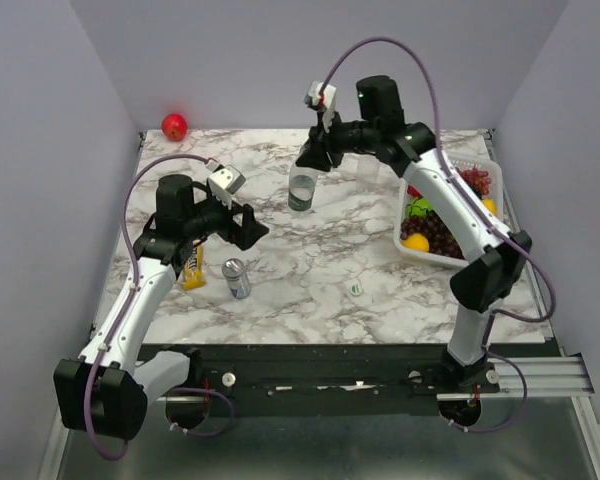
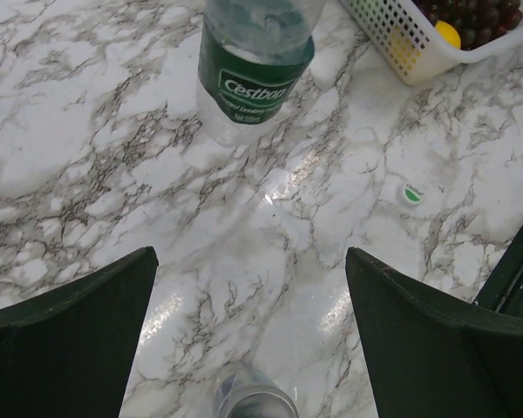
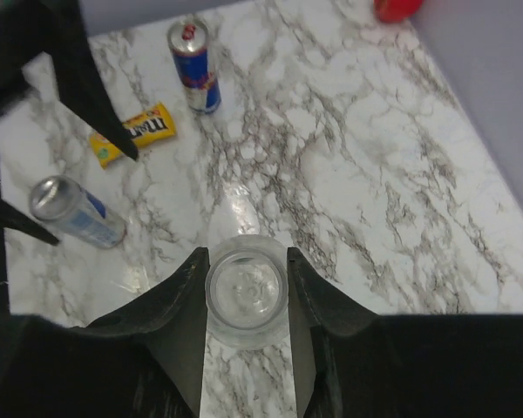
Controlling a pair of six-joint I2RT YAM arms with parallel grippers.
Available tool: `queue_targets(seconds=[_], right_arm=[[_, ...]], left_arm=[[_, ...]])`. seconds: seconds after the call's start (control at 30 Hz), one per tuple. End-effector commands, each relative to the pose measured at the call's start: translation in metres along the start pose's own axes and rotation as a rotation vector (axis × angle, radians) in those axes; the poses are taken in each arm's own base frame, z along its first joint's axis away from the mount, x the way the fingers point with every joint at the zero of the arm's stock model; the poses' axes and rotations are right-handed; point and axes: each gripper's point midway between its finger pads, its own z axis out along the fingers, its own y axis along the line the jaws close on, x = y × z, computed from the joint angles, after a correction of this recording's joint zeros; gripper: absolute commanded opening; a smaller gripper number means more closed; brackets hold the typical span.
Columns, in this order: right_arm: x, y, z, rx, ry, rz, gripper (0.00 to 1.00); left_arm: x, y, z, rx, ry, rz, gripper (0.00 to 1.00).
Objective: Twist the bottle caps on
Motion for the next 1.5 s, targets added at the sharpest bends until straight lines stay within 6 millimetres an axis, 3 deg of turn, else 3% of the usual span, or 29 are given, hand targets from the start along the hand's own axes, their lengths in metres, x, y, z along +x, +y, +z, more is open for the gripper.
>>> queue_targets(seconds=[0.0, 0.2, 0.5, 0.67, 0.8, 1.1, 1.2, 1.23, 1.27, 1.37, 1.43, 1.47], right_arm=[[-0.039, 0.056, -0.045, -0.133, -0.085, 0.052, 0.19], [-0.047, 0.071, -0.058, -0.176, -0.113, 0.055, 0.18], [-0.060, 0.093, -0.069, -0.278, -0.154, 0.044, 0.18], [-0.061, 0.094, -0.070, -0.277, -0.162, 0.062, 0.18], [-0.063, 0.095, -0.070, -0.282, -0.171, 0.071, 0.19], [-0.060, 0.096, -0.070, -0.277, -0.166, 0.087, 0.20], [-0.056, 0.095, -0.072, -0.251, -0.153, 0.100, 0.36], [-0.053, 0.094, -0.073, -0.235, -0.138, 0.110, 0.51], [-0.055, 0.088, -0.080, -0.167, -0.136, 0.092, 0.57], [-0.049, 0.077, -0.106, -0.049, -0.128, 0.043, 0.66], [-0.036, 0.064, -0.123, 0.010, -0.115, 0.054, 0.68], [-0.028, 0.060, -0.128, 0.029, -0.104, 0.059, 0.69]], left_arm=[[-0.037, -0.024, 0.012, 0.144, -0.122, 0.102, 0.99], [-0.047, -0.055, 0.034, 0.248, -0.123, 0.157, 0.99], [-0.055, -0.069, 0.060, 0.258, -0.139, 0.161, 0.99], [-0.052, -0.090, 0.068, 0.333, -0.129, 0.172, 0.99], [-0.051, -0.094, 0.071, 0.347, -0.124, 0.185, 0.98], [-0.042, -0.087, 0.069, 0.302, -0.102, 0.203, 0.68], [-0.039, -0.092, 0.065, 0.329, -0.099, 0.215, 0.58], [-0.039, -0.094, 0.062, 0.338, -0.104, 0.225, 0.56], [-0.035, -0.094, 0.061, 0.340, -0.091, 0.229, 0.55], [-0.023, -0.095, 0.051, 0.341, -0.060, 0.289, 0.51], [-0.021, -0.096, 0.042, 0.335, -0.059, 0.325, 0.50], [-0.011, -0.095, 0.039, 0.333, -0.031, 0.328, 0.50]])
